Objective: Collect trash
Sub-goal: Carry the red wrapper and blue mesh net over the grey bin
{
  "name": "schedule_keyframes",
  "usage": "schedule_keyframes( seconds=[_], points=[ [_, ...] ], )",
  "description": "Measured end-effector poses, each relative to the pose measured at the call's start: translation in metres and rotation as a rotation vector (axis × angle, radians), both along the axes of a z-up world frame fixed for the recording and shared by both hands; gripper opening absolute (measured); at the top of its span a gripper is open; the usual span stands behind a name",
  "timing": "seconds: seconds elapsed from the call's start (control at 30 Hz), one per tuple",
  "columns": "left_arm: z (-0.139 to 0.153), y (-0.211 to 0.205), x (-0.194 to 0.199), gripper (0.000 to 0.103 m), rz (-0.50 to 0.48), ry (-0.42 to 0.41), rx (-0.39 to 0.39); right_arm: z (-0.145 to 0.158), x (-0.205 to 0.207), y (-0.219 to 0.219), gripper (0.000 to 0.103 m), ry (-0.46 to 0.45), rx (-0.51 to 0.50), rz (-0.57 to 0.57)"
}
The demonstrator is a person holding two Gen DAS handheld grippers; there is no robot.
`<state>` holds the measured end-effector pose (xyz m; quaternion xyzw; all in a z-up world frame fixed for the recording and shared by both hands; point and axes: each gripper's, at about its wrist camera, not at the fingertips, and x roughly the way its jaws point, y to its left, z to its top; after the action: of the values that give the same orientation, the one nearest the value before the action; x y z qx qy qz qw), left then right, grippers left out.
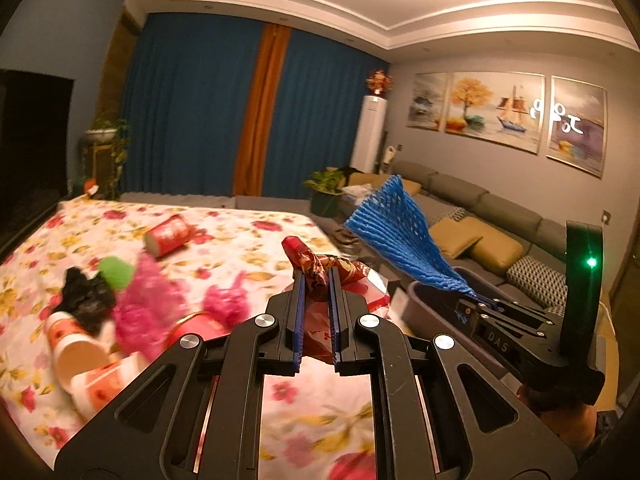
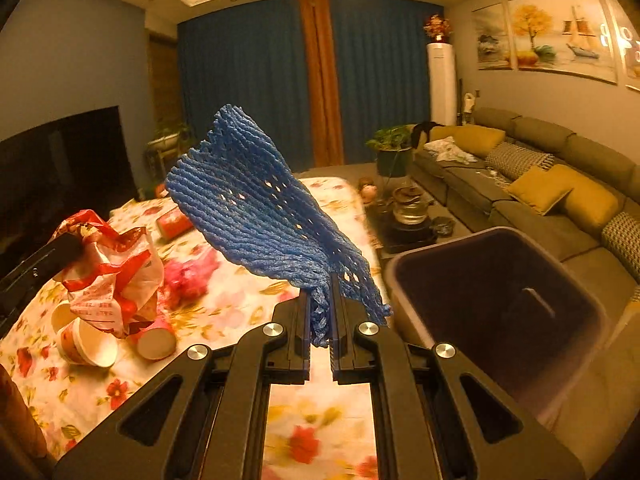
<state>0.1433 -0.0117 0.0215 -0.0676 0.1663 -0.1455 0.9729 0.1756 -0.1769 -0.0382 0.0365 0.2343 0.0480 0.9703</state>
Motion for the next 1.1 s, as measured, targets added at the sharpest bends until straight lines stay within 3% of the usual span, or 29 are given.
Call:
schedule_keyframes(
  seconds=[0.3, 0.63, 1.1],
  points=[
    [0.013, -0.070, 0.017, 0.010, -0.136, -0.035, 0.003, 0.007, -0.013, -0.060, 0.008, -0.035, 0.008, -0.130],
    [0.006, -0.150, 0.037, 0.010, -0.277, -0.035, 0.011, 0.009, -0.028, -0.126, 0.008, -0.068, 0.023, -0.300],
    [-0.014, -0.206, 0.069, 0.010, -0.363, -0.011, 0.003, 0.003, -0.027, -0.153, 0.008, -0.071, 0.048, -0.351]
  ],
)
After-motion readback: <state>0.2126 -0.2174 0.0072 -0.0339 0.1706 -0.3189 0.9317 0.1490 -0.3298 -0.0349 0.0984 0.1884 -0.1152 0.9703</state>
